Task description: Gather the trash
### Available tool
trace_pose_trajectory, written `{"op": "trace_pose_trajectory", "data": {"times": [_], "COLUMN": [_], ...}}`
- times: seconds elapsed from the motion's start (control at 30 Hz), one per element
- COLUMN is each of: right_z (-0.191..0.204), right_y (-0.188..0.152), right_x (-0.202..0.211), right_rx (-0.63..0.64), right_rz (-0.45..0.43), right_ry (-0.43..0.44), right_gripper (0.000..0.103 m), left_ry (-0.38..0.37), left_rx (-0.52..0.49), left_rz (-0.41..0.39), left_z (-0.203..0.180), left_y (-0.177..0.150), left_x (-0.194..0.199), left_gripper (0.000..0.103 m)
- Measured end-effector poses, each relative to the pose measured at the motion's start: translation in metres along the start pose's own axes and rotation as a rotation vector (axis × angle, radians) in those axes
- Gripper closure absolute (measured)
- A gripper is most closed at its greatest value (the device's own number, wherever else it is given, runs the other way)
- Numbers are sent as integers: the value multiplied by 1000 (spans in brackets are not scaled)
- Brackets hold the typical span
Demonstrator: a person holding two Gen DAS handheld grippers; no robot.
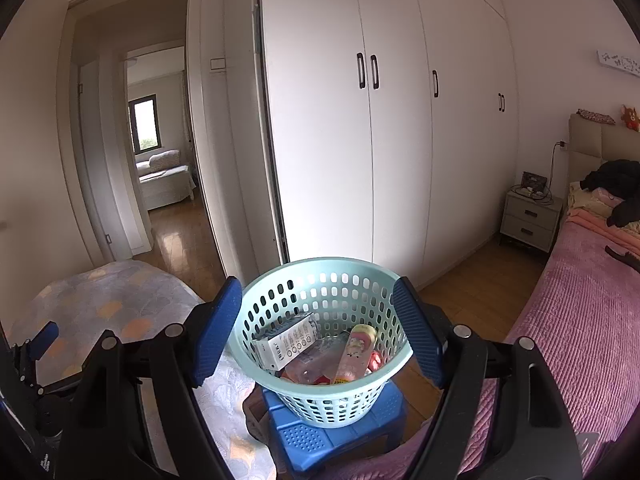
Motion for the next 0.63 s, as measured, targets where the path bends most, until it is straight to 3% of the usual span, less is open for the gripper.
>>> {"op": "trace_pose_trajectory", "data": {"times": [0.2, 0.3, 0.53, 0.63], "right_z": [-3, -5, -7, -5], "right_y": [7, 8, 13, 14], "right_x": [16, 25, 48, 56], "right_rx": [-7, -13, -18, -24], "right_rz": [-27, -36, -63, -73], "right_ry": [3, 5, 12, 27], "right_gripper": [29, 29, 27, 26], "left_ry": [4, 10, -31, -27], "left_rx": [-17, -18, -1, -3], "left_rz": [-7, -57, -4, -30], "left_z": [-5, -5, -6, -4], "left_y": [9, 18, 16, 18], "left_x": [23, 45, 66, 80], "left_gripper": [8, 8, 8, 8]}}
Point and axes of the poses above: each gripper's, at about its wrist camera, not at the fingertips, and x roughly against the way its jaws point, z to its left, y to its top, the point moved 8 cm from there along -x, roughly the way its jaws point, and after that the axes turned 13 degrees about x, right-handed, at the moved point
